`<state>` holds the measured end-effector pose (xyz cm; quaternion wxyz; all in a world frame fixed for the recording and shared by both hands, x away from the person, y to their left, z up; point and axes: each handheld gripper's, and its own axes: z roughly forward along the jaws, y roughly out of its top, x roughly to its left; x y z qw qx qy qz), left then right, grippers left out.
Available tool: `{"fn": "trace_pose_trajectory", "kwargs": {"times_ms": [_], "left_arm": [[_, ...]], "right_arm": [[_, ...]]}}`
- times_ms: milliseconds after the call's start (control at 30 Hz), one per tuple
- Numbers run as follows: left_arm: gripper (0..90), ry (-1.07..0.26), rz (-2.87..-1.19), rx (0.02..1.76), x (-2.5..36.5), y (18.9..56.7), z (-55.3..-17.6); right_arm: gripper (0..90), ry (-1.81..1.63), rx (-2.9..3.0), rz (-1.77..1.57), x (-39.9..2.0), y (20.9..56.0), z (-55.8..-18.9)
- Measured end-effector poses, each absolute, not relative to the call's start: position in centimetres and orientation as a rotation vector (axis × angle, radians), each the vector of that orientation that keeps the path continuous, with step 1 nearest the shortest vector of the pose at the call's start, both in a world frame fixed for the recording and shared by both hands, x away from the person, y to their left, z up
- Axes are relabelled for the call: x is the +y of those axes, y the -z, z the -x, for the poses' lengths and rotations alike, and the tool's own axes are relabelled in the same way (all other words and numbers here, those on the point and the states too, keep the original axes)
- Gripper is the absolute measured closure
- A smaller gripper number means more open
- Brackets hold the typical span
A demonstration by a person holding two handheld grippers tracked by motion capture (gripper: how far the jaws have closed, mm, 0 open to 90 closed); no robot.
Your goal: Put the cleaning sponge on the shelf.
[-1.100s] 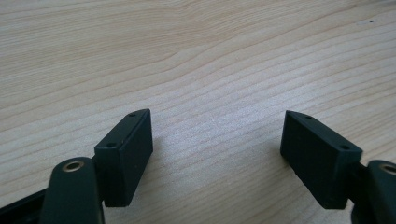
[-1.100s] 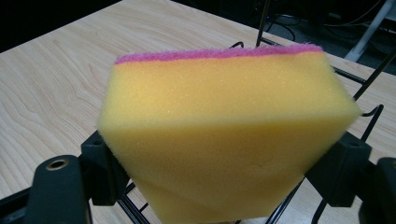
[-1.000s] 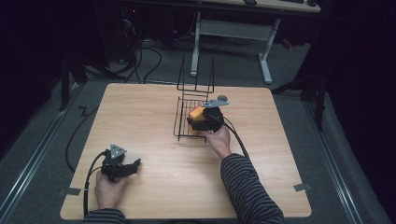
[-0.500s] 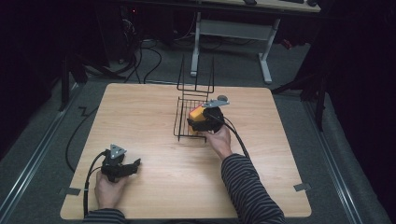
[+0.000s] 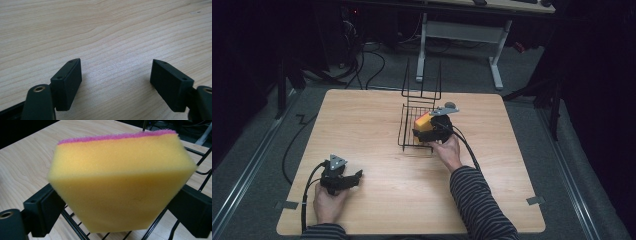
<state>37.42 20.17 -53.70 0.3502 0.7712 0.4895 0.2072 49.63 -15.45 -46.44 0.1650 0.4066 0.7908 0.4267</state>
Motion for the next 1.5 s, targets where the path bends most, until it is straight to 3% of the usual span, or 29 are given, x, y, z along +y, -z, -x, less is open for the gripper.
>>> {"fn": "trace_pose_trajectory", "kwargs": {"times_ms": [967, 1500], "left_arm": [[25.9, -0.54, -2.004, 1.265, 20.1, 53.7, -37.5], [25.9, -0.54, -2.004, 1.265, 20.1, 53.7, -37.5]], "right_arm": [[1.4, -1.242, 2.236, -1.137, -18.8, 45.1, -46.8], [7.1, -1.304, 2.191, -1.131, -22.1, 44.0, -43.8]]}}
